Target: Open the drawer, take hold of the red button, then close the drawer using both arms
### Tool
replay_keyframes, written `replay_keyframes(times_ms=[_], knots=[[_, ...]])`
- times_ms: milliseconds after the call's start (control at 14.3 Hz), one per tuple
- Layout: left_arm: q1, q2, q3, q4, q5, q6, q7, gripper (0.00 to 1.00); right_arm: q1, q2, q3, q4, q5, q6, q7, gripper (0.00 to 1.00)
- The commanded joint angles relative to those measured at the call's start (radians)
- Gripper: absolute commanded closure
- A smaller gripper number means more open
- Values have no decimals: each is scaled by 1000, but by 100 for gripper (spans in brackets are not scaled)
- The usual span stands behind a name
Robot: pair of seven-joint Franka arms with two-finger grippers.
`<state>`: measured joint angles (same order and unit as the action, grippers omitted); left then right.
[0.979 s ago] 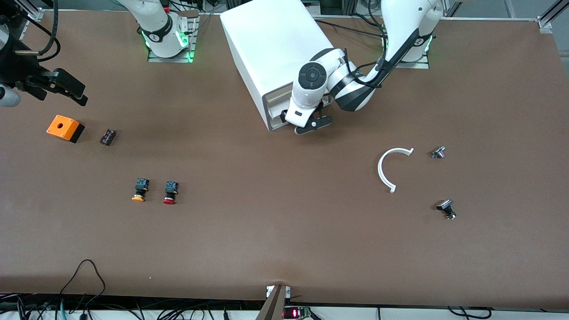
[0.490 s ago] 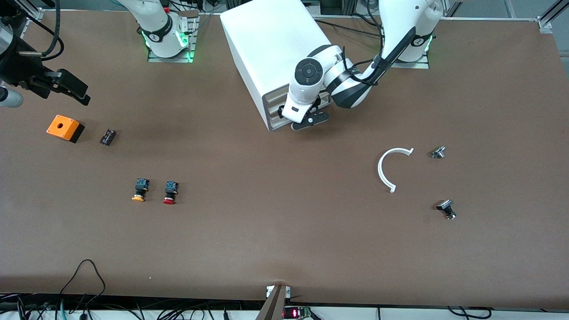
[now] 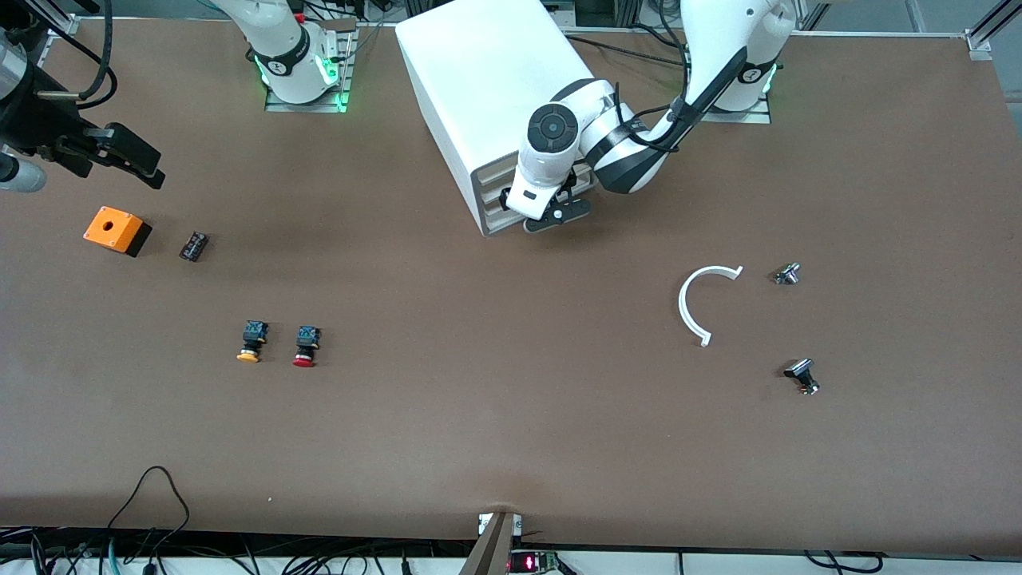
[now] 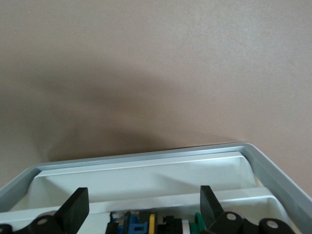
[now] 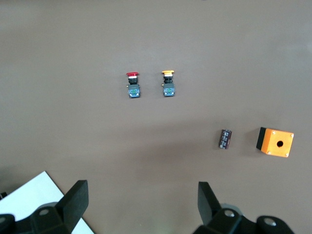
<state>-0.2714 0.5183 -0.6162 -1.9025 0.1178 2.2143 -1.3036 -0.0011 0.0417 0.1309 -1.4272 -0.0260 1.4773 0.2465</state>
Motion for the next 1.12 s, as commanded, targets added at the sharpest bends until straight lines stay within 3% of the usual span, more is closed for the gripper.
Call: replay_keyframes(times_ms=[0, 420, 770, 1049], knots=[[62, -41, -13, 58, -3, -117, 81, 0, -16, -6, 6, 2, -3, 24, -68, 1], [210, -43, -4, 321, 14, -456, 341, 0, -16, 6, -16, 5, -8, 67, -98, 1], [359, -138, -8, 365, 56, -492, 581, 0, -16, 10, -13, 2, 0, 81, -82, 1], [399, -147, -2, 486, 56, -594, 713, 0, -14, 12, -8, 5, -3, 84, -99, 1]])
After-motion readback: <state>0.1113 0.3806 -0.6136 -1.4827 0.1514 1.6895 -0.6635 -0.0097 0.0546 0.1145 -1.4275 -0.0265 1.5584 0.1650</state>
